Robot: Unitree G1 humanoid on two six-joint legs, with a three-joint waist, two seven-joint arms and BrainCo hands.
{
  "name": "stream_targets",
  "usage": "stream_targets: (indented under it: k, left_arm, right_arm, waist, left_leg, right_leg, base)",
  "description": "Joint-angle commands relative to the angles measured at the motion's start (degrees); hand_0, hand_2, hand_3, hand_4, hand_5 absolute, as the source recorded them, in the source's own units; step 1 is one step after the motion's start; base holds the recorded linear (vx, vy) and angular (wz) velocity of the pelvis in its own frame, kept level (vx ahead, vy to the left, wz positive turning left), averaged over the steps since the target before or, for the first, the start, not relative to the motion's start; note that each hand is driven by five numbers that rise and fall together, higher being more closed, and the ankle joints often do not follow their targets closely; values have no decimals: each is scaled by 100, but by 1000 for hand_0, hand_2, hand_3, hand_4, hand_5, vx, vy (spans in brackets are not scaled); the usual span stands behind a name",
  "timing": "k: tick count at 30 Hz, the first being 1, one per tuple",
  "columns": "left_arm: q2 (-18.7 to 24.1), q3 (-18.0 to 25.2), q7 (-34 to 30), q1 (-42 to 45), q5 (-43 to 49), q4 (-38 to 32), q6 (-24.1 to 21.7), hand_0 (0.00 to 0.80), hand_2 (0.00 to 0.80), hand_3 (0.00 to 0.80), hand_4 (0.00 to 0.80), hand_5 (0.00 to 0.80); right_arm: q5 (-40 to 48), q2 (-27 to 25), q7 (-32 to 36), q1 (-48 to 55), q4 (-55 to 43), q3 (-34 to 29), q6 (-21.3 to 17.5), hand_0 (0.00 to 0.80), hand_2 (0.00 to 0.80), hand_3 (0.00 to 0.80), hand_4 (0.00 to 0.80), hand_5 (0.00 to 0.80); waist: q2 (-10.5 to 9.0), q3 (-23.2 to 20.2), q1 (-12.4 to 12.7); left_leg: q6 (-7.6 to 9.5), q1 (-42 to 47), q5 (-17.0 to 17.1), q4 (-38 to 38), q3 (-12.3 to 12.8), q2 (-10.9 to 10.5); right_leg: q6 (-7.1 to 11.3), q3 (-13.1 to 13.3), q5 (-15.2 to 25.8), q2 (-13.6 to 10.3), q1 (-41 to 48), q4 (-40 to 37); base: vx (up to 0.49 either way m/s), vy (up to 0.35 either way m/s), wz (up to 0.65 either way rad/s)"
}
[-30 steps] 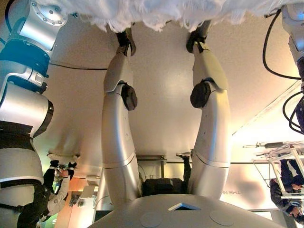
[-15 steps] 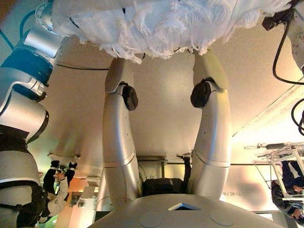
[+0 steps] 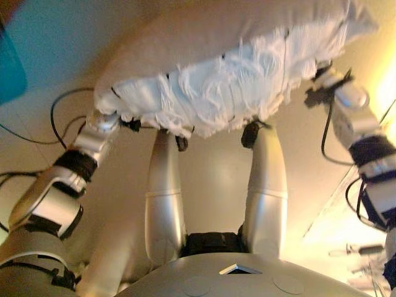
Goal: Pick up the cushion and take it to the sofa
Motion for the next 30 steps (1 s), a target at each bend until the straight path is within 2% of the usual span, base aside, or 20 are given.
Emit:
stream_targets:
  k: [1,3,4,5,6,9,11,15,19,24,30]
  left_arm:
    - [-649,205,-8,190,334,-1324,-756,800,800,800,800,800]
    - [-733,501,-181,670,305,-1671,-698,800,800,800,800,800]
    - [-823,689,-324,976,246,-1976,-513,800,800,800,800,800]
    - [-883,774,-378,1115,229,-2190,-448,800,800,800,800,800]
    - [-894,794,-376,1137,235,-2246,-419,800,800,800,800,800]
    - [-1156,1028,-502,1592,145,-2826,-242,800,800,800,800,800]
    - [-1187,1185,-507,1825,321,-3131,-308,800,800,800,800,800]
    - [-1245,1615,-542,2228,49,-3588,-236,800,800,800,800,800]
    - [-1356,1959,-537,2561,-383,-4124,-313,800,800,800,800,800]
    - [-1568,1952,-357,2641,-632,-4620,-439,800,800,800,800,800]
    - [-1562,1722,-6,2411,-353,-4699,-393,800,800,800,800,800]
  right_arm:
    - [-453,428,313,526,-1501,-177,-902,800,800,800,800,800]
    - [-813,630,221,1172,-1886,-525,-859,800,800,800,800,800]
    - [-1055,707,160,1571,-2193,-727,-795,800,800,800,800,800]
    - [-1141,735,110,1717,-2395,-817,-768,800,800,800,800,800]
    - [-1133,740,103,1732,-2441,-836,-724,800,800,800,800,800]
    - [-1471,1073,-100,2040,-3106,-1026,-557,800,800,800,800,800]
    - [-1425,1130,-133,2229,-3453,-1141,-574,800,800,800,800,800]
    - [-1208,1232,-39,2631,-4064,-1390,-606,800,800,800,800,800]
    - [-1228,1224,-15,2780,-4569,-1480,-558,800,800,800,800,800]
    - [-1143,1146,-136,2708,-4955,-1487,-467,800,800,800,800,800]
    - [-1275,1000,-423,2647,-4998,-1367,-292,800,800,800,800,800]
  waist:
    - [25,-40,41]
    - [-46,-85,51]
    - [-78,-335,78]
    - [-88,-456,96]
    - [-96,-488,91]
    - [-131,-998,146]
    - [-150,-1288,148]
    - [-164,-1907,139]
    - [-218,-2306,243]
    - [-271,-2571,296]
    - [-300,-2640,223]
  left_leg:
    - [-332,1208,-227,-524,43,52]
    - [-289,2068,-282,-801,142,22]
    - [-251,2498,-350,-939,160,-6]
    - [-222,2740,-390,-1042,154,-22]
    - [-176,2721,-279,-1090,171,-41]
    - [-95,3597,-371,-1513,113,-84]
    - [-70,4059,-414,-1721,89,-57]
    - [-74,4907,-459,-2129,-32,27]
    - [-124,5400,-450,-2433,-13,95]
    - [-222,5866,-360,-2909,2,205]
    - [-281,5971,-378,-2956,-36,292]
  right_leg:
    - [723,-219,168,-212,1447,-969]
    - [744,-323,117,-161,2297,-1199]
    - [767,-379,70,-154,2715,-1322]
    - [783,-404,41,-166,2947,-1396]
    - [739,-436,141,-185,2942,-1456]
    - [713,-481,34,-155,3767,-1680]
    - [670,-450,-33,-47,4222,-1834]
    - [529,-310,-217,247,5084,-2215]
    - [458,-521,-224,333,5685,-2602]
    - [427,-604,-147,451,6188,-3091]
    - [377,-588,-180,546,6363,-3196]
  base:
    - [85,-3,7]
    - [154,20,8]
    - [164,27,1]
    - [65,31,-4]
    - [49,56,-3]
    - [119,33,2]
    - [159,-37,9]
    - [206,-72,17]
    - [122,-93,17]
    - [33,-90,-3]
    - [-32,-92,0]
